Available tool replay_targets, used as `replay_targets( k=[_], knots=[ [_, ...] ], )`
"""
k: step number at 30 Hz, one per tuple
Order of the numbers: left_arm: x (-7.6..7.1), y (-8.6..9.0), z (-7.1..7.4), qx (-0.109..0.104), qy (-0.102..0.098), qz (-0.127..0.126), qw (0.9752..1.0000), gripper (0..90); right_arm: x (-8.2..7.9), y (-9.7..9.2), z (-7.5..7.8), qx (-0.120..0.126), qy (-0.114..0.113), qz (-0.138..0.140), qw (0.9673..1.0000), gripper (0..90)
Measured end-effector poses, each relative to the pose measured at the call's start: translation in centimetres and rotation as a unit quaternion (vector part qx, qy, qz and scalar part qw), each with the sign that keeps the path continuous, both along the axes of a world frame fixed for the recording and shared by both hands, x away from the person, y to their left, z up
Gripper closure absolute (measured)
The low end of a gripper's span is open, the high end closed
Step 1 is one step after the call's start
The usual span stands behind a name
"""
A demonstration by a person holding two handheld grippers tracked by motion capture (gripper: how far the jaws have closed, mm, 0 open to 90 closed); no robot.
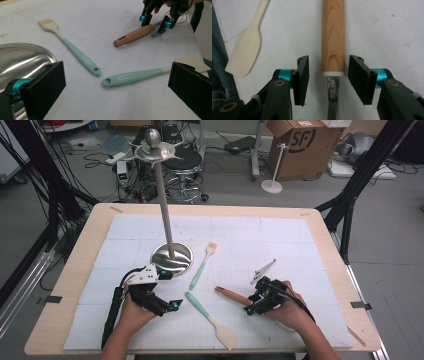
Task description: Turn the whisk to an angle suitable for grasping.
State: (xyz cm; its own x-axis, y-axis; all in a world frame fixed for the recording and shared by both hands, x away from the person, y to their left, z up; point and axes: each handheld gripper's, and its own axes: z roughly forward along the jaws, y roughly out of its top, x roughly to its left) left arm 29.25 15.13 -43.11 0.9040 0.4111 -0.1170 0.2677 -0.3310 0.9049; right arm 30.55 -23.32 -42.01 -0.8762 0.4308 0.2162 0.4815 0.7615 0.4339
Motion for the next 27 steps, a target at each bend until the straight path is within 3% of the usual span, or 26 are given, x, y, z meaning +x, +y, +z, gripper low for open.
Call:
replay_targets(
  k=[6,14,18,22,23,25,26,27],
  knots=[
    [0.0,0.0,0.0,0.000,0.002,-0.001,1.0000,1.8,-0.6,0.6,0.1,-0.016,-0.009,0.020,0.9996,52.7],
    [0.1,-0.1,-0.1,0.002,0.001,-0.002,1.0000,1.8,-0.5,0.6,0.1,-0.022,-0.010,0.013,0.9996,50.8],
    [0.1,-0.1,-0.1,0.004,0.003,-0.003,1.0000,1.8,-0.5,0.5,0.0,-0.015,0.003,0.007,0.9999,45.1],
    [0.0,-0.1,-0.1,0.003,0.003,-0.001,1.0000,1.8,-0.3,0.6,0.0,-0.015,0.013,-0.002,0.9998,45.4],
    [0.0,-0.1,-0.1,0.003,0.004,-0.001,1.0000,1.8,-0.3,0.8,0.1,-0.020,0.009,0.000,0.9997,47.6],
    [0.1,-0.1,-0.1,0.004,0.004,0.000,1.0000,1.8,-0.4,1.1,0.4,-0.043,-0.024,0.007,0.9988,46.4],
    [0.1,-0.1,-0.1,0.004,0.004,0.000,1.0000,1.8,-0.4,1.3,0.6,-0.046,-0.031,0.006,0.9984,46.2],
    [0.1,0.0,-0.1,0.004,0.004,0.000,1.0000,1.8,-0.2,1.3,0.5,-0.045,-0.025,0.005,0.9987,46.3]
  ],
)
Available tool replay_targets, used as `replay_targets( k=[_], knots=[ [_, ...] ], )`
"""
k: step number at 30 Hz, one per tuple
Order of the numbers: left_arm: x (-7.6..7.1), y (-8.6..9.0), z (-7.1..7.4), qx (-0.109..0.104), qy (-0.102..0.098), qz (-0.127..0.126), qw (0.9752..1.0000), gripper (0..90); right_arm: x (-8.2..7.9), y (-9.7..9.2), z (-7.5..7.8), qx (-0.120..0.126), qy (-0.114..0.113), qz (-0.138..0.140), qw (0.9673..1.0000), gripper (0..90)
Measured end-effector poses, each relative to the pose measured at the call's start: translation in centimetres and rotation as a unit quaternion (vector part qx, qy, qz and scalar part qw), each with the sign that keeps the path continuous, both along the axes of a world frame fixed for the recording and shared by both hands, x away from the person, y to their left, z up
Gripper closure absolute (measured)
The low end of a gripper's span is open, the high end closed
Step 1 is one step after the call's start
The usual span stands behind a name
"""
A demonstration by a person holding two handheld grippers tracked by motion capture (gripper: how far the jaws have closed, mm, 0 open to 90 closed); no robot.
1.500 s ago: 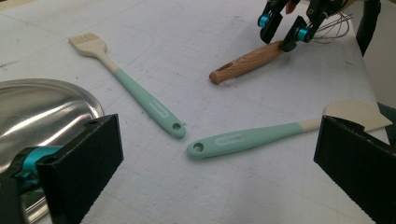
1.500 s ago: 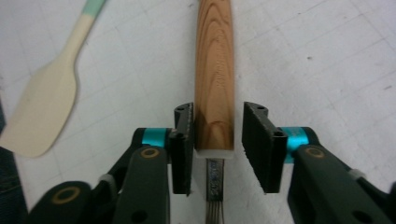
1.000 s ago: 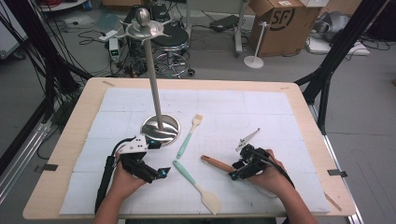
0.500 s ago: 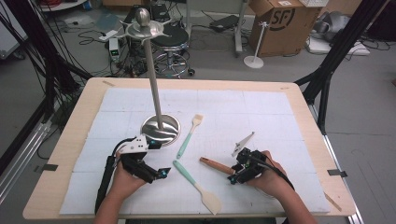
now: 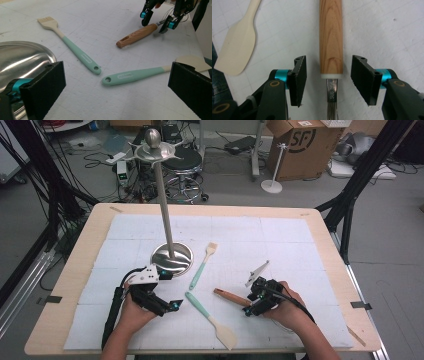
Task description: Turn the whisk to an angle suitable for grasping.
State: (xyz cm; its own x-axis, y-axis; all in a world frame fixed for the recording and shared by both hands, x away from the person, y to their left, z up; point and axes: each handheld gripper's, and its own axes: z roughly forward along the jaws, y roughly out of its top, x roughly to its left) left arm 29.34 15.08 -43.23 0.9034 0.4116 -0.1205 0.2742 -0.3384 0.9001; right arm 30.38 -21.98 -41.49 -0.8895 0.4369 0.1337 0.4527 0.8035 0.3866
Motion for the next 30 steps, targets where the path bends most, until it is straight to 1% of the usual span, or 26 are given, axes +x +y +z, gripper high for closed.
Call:
replay_targets(
  k=[1,2,3,4,6,7,8,9,10,11,12,13,15,16,17,18,19,21,22,24,26,28,30],
  knots=[
    [0.0,0.0,0.0,0.001,0.002,0.001,1.0000,1.8,0.2,0.2,-0.2,-0.002,0.008,0.001,1.0000,47.0],
    [0.0,0.0,0.0,0.001,0.002,0.001,1.0000,1.8,0.2,0.3,-0.3,-0.007,0.006,0.002,1.0000,48.9],
    [0.1,0.0,-0.1,0.001,0.003,0.002,1.0000,1.8,0.3,0.2,-0.2,-0.005,0.010,-0.004,0.9999,48.9],
    [0.1,0.0,-0.1,0.001,0.002,0.001,1.0000,1.8,0.5,0.1,-0.3,0.002,0.018,-0.009,0.9998,48.6],
    [0.1,0.0,-0.1,0.001,0.003,0.001,1.0000,1.8,0.7,-0.3,-0.4,0.020,0.038,-0.031,0.9986,46.8],
    [0.1,0.0,-0.1,0.001,0.002,0.001,1.0000,1.8,0.7,-0.3,-0.4,0.020,0.038,-0.031,0.9986,46.8],
    [0.1,0.0,-0.1,0.000,0.003,0.002,1.0000,1.8,0.7,-0.4,-0.4,0.027,0.044,-0.040,0.9979,46.6],
    [0.1,0.0,-0.1,0.000,0.003,0.002,1.0000,1.8,0.7,-0.4,-0.4,0.027,0.044,-0.040,0.9979,46.6],
    [0.1,0.0,-0.1,0.000,0.002,0.001,1.0000,1.8,0.6,-0.3,-0.4,0.022,0.035,-0.034,0.9986,46.1],
    [0.1,0.0,-0.1,0.000,0.002,0.001,1.0000,1.8,0.2,0.1,-0.4,0.007,0.016,-0.020,0.9997,46.8],
    [0.1,0.0,-0.1,-0.002,0.003,0.002,1.0000,1.8,0.0,0.3,-0.3,-0.002,0.008,-0.019,0.9998,47.5],
    [0.0,0.0,0.0,-0.001,0.001,0.002,1.0000,1.8,0.0,0.4,-0.3,-0.007,0.003,-0.018,0.9998,48.5],
    [0.0,0.0,0.0,-0.001,0.000,0.003,1.0000,1.8,0.0,0.6,-0.2,-0.009,-0.008,-0.015,0.9998,53.8],
    [0.0,0.0,0.0,-0.003,0.001,0.003,1.0000,1.8,0.0,0.6,-0.2,-0.009,-0.008,-0.015,0.9998,53.8],
    [0.0,0.1,0.0,-0.002,0.000,0.003,1.0000,1.8,-0.2,1.0,-0.2,-0.022,-0.022,-0.015,0.9994,58.1],
    [0.0,0.1,0.0,-0.003,0.001,0.004,1.0000,1.8,-0.2,1.0,-0.2,-0.022,-0.022,-0.015,0.9994,58.1],
    [0.1,0.1,0.0,-0.002,0.000,0.003,1.0000,1.8,-0.6,1.5,-0.2,-0.042,-0.041,-0.012,0.9982,61.9],
    [0.1,0.1,-0.1,-0.003,0.001,0.003,1.0000,1.8,-0.9,1.7,-0.1,-0.048,-0.047,-0.014,0.9977,67.2],
    [0.2,0.1,-0.1,-0.002,0.001,0.004,1.0000,1.8,-1.0,1.7,-0.1,-0.046,-0.047,-0.014,0.9977,68.9],
    [0.1,0.0,-0.1,-0.001,0.002,0.006,1.0000,1.8,-1.1,1.7,-0.1,-0.043,-0.049,-0.016,0.9977,69.4],
    [0.1,0.0,-0.1,0.000,0.001,0.004,1.0000,1.8,-1.1,1.6,-0.1,-0.040,-0.045,-0.018,0.9980,69.8],
    [0.1,0.1,0.0,-0.001,0.000,0.004,1.0000,1.8,-1.1,1.6,-0.1,-0.043,-0.049,-0.016,0.9978,70.1],
    [0.1,0.1,0.0,-0.002,0.000,0.004,1.0000,1.8,-1.1,1.6,-0.1,-0.040,-0.049,-0.009,0.9980,70.2]
  ],
)
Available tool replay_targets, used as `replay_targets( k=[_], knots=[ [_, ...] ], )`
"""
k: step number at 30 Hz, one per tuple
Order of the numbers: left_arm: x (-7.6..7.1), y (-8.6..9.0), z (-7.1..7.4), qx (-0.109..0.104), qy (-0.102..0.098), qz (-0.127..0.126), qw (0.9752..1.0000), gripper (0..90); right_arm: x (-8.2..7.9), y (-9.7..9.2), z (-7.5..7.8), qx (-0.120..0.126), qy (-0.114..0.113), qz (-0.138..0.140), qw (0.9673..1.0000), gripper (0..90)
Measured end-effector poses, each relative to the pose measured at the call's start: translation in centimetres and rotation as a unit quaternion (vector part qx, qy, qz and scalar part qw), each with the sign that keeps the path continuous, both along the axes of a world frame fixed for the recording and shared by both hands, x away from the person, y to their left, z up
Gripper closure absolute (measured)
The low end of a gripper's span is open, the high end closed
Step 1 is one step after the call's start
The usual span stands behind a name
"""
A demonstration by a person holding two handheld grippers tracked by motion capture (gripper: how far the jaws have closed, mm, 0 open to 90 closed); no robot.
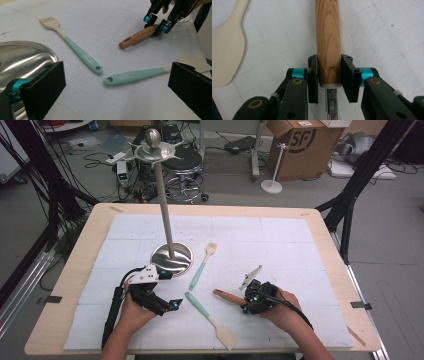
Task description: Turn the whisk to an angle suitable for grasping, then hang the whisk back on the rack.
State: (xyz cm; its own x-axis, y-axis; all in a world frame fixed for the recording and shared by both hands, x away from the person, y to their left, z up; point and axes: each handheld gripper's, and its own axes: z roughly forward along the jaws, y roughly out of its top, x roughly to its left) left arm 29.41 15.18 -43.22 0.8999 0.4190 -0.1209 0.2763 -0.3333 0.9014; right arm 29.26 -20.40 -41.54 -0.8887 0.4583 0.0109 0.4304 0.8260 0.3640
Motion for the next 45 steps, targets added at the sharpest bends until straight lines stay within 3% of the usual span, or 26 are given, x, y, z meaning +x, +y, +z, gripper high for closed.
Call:
replay_targets(
  k=[6,8,16,19,23,29,37,45],
  knots=[
    [0.1,0.1,0.0,-0.001,-0.001,-0.001,1.0000,1.8,0.1,-0.5,0.6,0.026,-0.006,0.006,0.9996,70.3],
    [0.1,0.1,0.0,-0.001,0.000,0.000,1.0000,1.8,0.5,-1.1,1.4,0.063,-0.010,0.003,0.9980,70.4],
    [0.0,0.2,0.1,-0.007,-0.001,-0.001,1.0000,1.8,0.9,-2.2,3.8,0.121,-0.029,0.007,0.9922,70.4],
    [0.0,0.2,0.1,-0.010,-0.001,0.000,0.9999,1.8,1.2,-2.7,4.5,0.153,-0.023,0.008,0.9880,70.4],
    [0.1,0.4,0.2,-0.015,-0.004,0.002,0.9999,1.8,1.5,-2.9,4.9,0.174,-0.017,0.017,0.9845,70.4],
    [0.1,0.4,0.3,-0.018,-0.006,0.001,0.9998,1.8,1.9,-3.4,5.1,0.193,-0.010,0.019,0.9810,70.5],
    [0.0,0.3,0.3,-0.020,-0.005,0.002,0.9998,1.8,2.0,-3.0,5.5,0.187,-0.017,0.031,0.9816,70.5],
    [-0.1,0.3,0.4,-0.018,-0.007,0.001,0.9998,1.8,2.1,-3.1,6.2,0.204,-0.024,0.034,0.9781,70.5]
  ],
)
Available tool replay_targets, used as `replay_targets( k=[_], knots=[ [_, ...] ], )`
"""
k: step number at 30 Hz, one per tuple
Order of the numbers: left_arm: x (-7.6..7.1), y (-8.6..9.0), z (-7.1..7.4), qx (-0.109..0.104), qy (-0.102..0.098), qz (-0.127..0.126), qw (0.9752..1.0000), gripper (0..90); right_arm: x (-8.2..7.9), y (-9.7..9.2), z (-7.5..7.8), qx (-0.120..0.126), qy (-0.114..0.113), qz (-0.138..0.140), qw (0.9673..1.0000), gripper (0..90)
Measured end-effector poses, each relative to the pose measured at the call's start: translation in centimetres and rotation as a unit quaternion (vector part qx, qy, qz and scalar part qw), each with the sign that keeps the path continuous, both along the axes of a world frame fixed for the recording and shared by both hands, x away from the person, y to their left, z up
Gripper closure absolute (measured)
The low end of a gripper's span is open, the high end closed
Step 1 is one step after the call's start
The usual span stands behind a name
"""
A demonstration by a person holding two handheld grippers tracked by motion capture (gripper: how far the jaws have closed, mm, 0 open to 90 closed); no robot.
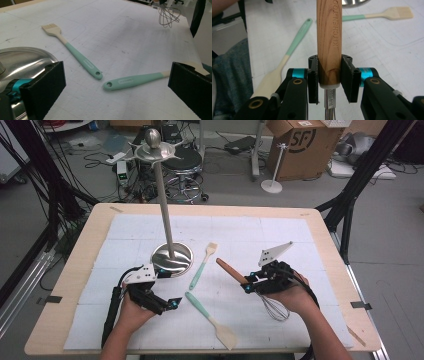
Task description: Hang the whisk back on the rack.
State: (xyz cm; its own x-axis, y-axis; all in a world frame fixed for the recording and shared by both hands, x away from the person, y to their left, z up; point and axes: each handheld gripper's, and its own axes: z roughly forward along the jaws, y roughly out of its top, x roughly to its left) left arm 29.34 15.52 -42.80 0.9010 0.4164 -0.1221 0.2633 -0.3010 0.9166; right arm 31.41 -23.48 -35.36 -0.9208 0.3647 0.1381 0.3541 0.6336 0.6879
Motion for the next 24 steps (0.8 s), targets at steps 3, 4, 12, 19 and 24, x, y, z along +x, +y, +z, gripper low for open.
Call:
replay_targets(
  k=[3,4,12,19,24],
  knots=[
    [0.0,0.0,0.0,-0.001,-0.001,-0.001,1.0000,1.8,0.0,0.1,0.4,0.006,-0.006,0.004,1.0000,70.5],
    [0.0,0.0,0.0,-0.001,-0.001,-0.002,1.0000,1.8,0.1,0.1,0.9,0.011,-0.009,0.008,0.9999,70.5],
    [-0.2,0.1,0.2,-0.003,-0.004,0.000,1.0000,1.8,1.3,1.0,3.0,0.050,-0.017,0.024,0.9983,70.6],
    [-0.3,0.2,0.3,-0.001,-0.006,0.000,1.0000,1.8,2.6,2.2,4.9,0.091,-0.021,0.044,0.9946,70.6],
    [-0.2,0.2,0.2,-0.004,-0.004,0.000,1.0000,1.8,3.9,3.0,6.0,0.095,-0.031,0.055,0.9935,70.5]
  ],
)
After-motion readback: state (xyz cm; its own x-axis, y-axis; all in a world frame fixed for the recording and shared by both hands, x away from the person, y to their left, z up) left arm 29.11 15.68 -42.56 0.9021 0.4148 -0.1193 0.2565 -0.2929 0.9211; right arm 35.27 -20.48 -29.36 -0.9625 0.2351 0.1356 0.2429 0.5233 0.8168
